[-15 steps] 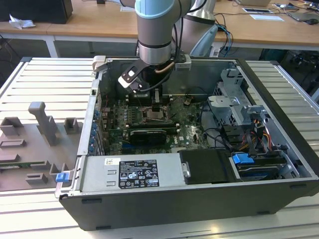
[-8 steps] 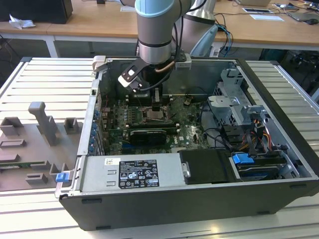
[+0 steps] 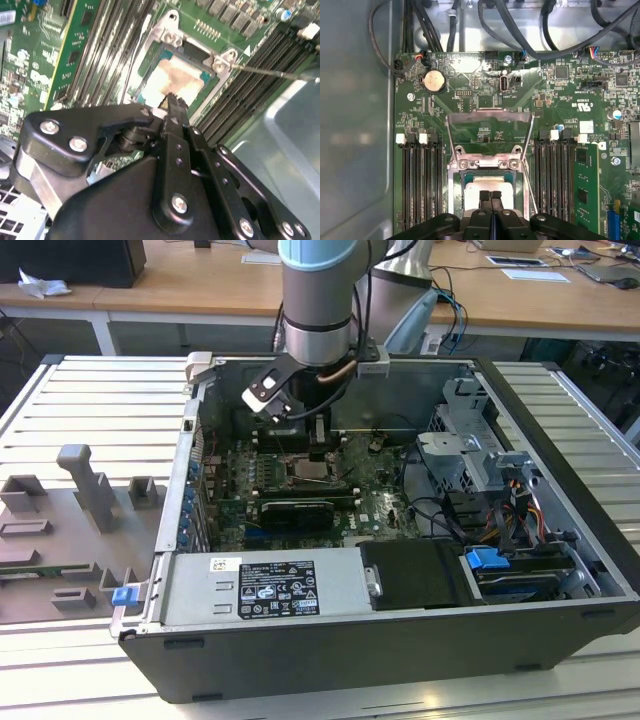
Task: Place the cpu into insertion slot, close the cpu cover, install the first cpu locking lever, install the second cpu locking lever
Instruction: 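Close the cpu cover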
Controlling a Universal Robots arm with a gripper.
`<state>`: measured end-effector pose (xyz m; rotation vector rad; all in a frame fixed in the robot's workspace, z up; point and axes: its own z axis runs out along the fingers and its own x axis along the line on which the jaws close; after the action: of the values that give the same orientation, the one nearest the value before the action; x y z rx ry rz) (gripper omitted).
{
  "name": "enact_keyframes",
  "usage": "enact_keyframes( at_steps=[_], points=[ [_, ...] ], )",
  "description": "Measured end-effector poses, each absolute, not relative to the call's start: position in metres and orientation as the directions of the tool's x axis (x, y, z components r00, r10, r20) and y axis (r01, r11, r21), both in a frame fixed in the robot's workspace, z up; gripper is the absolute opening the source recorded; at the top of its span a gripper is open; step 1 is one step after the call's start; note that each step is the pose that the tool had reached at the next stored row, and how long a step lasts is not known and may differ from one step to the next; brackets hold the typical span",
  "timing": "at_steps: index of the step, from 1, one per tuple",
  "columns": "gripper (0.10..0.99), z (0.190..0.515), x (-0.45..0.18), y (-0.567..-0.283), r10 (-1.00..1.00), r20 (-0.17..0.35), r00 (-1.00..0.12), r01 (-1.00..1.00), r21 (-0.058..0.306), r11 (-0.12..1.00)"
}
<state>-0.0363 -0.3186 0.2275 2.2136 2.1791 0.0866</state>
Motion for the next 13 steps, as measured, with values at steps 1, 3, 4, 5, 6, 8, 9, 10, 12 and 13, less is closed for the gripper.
enact_keyframes(
  at_steps=[1,3,4,5,6,8,9,10,12,13],
  points=[
    [0.106,0.229,-0.036,-0.319,1.0,0.016,0.015,0.998,0.063,-0.016],
    [0.106,0.235,-0.036,-0.319,1.0,0.016,0.015,0.998,0.062,-0.016],
    [0.106,0.24,-0.036,-0.319,1.0,0.016,0.015,0.998,0.061,-0.016],
    [0.106,0.245,-0.036,-0.319,1.0,0.016,0.015,0.998,0.06,-0.016],
    [0.106,0.247,-0.036,-0.319,1.0,0.016,0.015,0.998,0.059,-0.016],
    [0.106,0.247,-0.034,-0.319,1.0,0.016,0.015,0.998,0.057,-0.016],
    [0.106,0.247,-0.034,-0.319,1.0,0.016,0.015,0.998,0.056,-0.016],
    [0.106,0.247,-0.032,-0.319,1.0,0.016,0.015,0.998,0.056,-0.016],
    [0.106,0.247,-0.032,-0.319,1.0,0.016,0.015,0.998,0.055,-0.016],
    [0.106,0.247,-0.032,-0.319,1.0,0.016,0.016,0.998,0.055,-0.016]
  ],
)
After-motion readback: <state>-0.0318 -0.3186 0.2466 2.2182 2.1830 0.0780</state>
